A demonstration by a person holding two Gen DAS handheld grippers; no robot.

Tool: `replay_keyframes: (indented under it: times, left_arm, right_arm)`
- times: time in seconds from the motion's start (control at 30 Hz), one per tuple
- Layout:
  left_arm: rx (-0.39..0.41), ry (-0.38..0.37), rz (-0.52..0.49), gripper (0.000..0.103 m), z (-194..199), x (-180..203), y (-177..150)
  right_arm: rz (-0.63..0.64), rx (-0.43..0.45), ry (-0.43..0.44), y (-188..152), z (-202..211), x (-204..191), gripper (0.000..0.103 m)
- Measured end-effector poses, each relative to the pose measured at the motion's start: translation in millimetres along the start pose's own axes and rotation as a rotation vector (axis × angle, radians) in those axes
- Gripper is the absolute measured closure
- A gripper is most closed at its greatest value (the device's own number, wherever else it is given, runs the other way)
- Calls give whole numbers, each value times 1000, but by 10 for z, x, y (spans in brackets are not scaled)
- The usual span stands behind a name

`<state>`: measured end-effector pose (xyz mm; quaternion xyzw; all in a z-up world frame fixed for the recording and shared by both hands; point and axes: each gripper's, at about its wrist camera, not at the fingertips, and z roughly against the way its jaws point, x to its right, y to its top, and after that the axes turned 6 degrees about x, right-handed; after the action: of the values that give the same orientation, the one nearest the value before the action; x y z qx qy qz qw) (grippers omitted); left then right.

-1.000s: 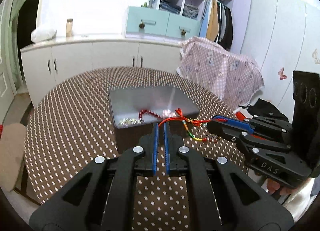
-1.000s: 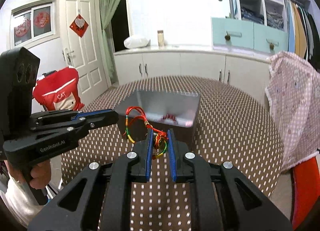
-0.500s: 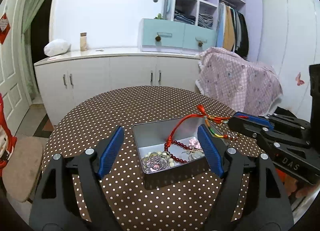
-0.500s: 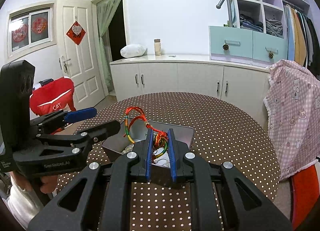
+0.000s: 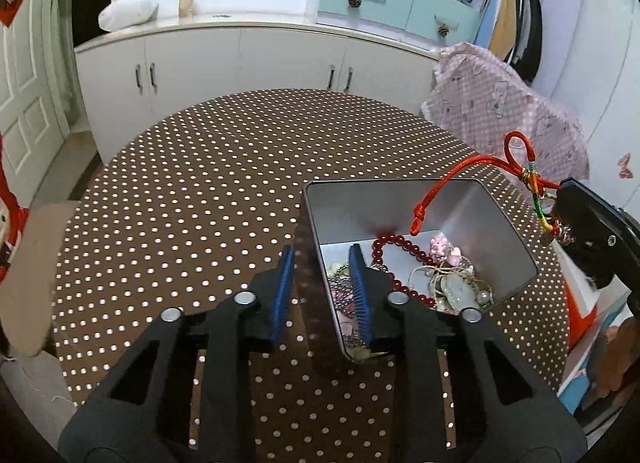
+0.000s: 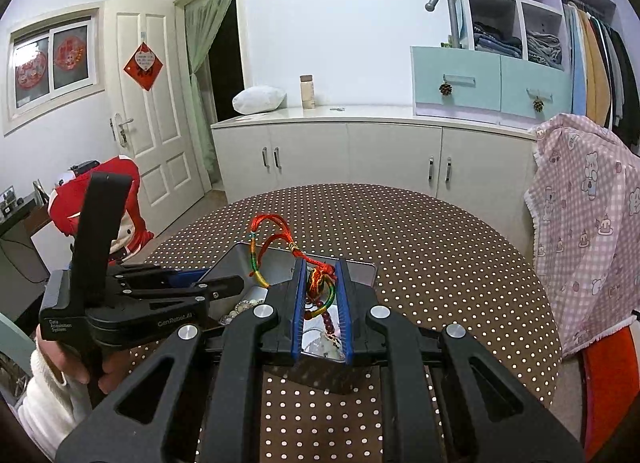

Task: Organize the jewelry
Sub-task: 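Carry the red beaded cord over the box and lower it with both grippers, then open both grippers to release the red cord into the box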

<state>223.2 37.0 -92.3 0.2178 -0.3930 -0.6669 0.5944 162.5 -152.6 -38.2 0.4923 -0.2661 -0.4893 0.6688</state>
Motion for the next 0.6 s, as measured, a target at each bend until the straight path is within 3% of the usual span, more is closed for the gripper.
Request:
replay_keyframes:
  times: [0.37, 0.47, 0.5, 0.6]
  left_arm:
    - [1, 5, -6, 84, -19, -13, -10]
    - [1, 9, -9, 85, -30, -17, 6]
    - [1, 9, -10, 85, -33, -16, 11]
    - [1, 10, -11, 85, -32, -10, 11]
  right_arm:
    - [8, -23, 12, 24, -130, -30, 90]
    - [34, -37, -8, 10, -179, -63, 85]
    - [35, -41, -11, 2, -184, -70, 77]
    - [22, -21, -27, -12, -132, -52, 43]
